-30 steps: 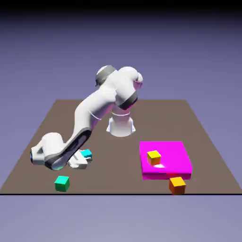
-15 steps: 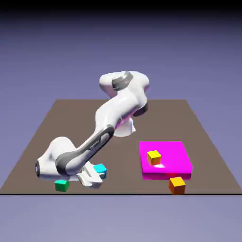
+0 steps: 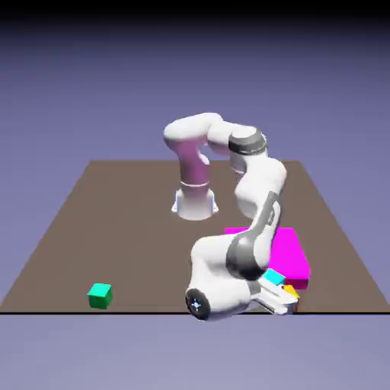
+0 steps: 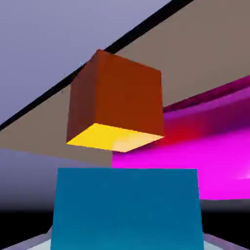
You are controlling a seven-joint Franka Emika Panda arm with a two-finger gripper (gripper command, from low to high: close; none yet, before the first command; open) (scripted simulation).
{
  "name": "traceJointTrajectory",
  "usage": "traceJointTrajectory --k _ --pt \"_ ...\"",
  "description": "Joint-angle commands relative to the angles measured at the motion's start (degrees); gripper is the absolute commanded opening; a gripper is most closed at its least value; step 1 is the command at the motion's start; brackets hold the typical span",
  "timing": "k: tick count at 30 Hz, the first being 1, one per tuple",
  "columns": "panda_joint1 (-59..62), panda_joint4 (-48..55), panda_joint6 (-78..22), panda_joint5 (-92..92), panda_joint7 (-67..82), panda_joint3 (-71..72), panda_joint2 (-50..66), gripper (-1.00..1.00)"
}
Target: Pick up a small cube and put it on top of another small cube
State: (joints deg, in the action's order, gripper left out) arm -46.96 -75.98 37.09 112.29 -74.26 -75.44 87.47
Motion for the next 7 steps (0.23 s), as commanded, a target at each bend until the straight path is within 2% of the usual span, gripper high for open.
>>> traceJointTrajectory --k 1,3,4,7 --pt "-2.07 -2.08 0.66 0.07 0.82 0.56 0.38 -1.00" --pt "-5.57 -5.58 1.83 0.29 2.13 1.52 1.02 -1.00" --pt "-5.57 -5.58 1.83 0.30 2.13 1.52 1.02 1.00" --pt "-1.43 -1.43 0.45 0.03 0.58 0.39 0.26 1.00"
